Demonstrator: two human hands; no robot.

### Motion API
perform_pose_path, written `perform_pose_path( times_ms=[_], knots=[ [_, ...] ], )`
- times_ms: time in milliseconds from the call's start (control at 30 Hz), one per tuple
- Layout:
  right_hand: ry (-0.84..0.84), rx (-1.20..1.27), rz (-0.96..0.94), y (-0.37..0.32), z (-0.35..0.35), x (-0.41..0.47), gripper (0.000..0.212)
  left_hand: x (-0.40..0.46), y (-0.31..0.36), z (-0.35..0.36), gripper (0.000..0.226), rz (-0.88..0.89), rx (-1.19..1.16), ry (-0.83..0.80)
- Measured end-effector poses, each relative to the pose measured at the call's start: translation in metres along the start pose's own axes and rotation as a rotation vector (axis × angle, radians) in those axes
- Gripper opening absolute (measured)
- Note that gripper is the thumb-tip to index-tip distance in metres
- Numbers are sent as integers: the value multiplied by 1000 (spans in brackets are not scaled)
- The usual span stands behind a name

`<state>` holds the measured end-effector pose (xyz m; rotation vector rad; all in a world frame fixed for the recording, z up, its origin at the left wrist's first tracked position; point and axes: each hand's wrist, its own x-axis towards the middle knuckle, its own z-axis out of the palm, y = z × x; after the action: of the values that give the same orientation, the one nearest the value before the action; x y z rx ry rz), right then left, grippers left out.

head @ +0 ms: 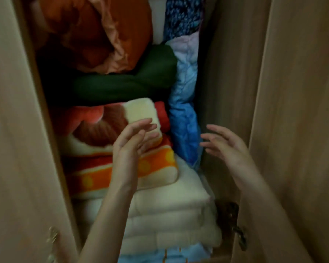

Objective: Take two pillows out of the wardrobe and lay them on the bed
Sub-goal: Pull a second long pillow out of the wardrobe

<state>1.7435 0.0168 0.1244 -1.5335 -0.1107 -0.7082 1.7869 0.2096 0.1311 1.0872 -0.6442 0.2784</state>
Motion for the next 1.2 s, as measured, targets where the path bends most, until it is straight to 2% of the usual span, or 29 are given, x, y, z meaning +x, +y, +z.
perform_pose_path(
  times_ms=[133,233,333,433,500,567,633,733,800,933,1033,1200],
  knots=[
    [119,-44,-138,-2,-2,53,27,36,-10,31,27,169,-19,118],
    [192,-177,-221,5,8,94,37,52,-23,60,32,267,-24,127],
    [182,-417,-240,17,16,125,51,70,-42,85,38,218,21,126],
    [105,-592,-209,40,18,136,60,92,-59,101,46,55,115,131],
    [70,-699,-181,58,20,137,58,107,-66,107,54,-17,239,126],
    [36,-793,-156,74,23,139,48,121,-71,112,61,-15,424,132],
    [35,-775,-135,86,26,137,41,131,-77,115,69,16,589,142],
    [110,-723,-124,105,31,131,38,136,-88,120,79,64,800,200],
    [195,-728,-76,115,38,128,47,139,-96,125,82,87,865,255],
    [334,-899,-84,126,50,133,49,161,-104,135,82,33,851,335],
    [384,-882,-123,120,50,136,31,175,-104,138,77,51,914,358],
    [393,-853,-185,107,33,131,28,183,-96,137,51,152,876,247]
  ],
)
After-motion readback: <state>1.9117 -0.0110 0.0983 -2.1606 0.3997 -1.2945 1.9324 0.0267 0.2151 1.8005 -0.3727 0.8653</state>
